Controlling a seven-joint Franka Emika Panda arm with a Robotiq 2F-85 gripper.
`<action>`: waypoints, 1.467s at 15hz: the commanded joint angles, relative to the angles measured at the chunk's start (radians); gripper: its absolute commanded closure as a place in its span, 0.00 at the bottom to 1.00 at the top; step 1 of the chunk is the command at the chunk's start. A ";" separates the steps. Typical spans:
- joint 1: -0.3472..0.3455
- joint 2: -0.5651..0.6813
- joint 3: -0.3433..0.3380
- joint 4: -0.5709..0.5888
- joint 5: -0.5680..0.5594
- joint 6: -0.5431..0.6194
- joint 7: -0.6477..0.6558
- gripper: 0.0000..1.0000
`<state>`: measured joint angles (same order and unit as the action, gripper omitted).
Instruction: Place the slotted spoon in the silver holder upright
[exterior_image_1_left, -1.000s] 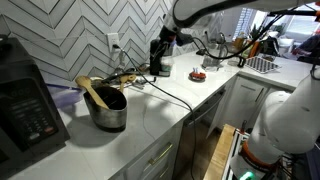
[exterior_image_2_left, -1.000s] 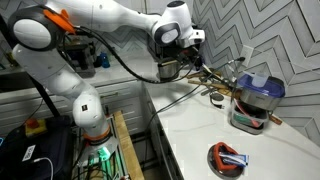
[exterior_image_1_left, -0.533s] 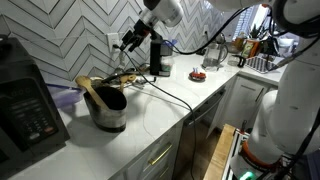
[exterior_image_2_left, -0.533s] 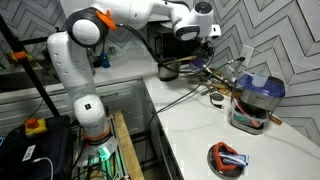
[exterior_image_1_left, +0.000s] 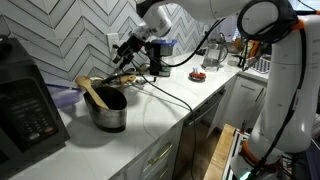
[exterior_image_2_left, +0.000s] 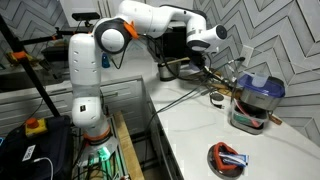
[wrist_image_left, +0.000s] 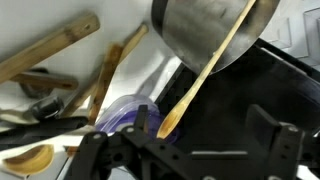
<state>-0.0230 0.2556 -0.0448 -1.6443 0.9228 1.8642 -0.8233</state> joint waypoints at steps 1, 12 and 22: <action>-0.002 0.029 0.024 -0.009 -0.086 -0.054 0.041 0.00; -0.040 0.194 0.074 0.113 0.164 -0.064 0.299 0.00; 0.024 0.321 0.137 0.183 0.330 0.048 0.384 0.00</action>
<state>-0.0106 0.5405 0.0790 -1.4895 1.2132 1.8731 -0.4437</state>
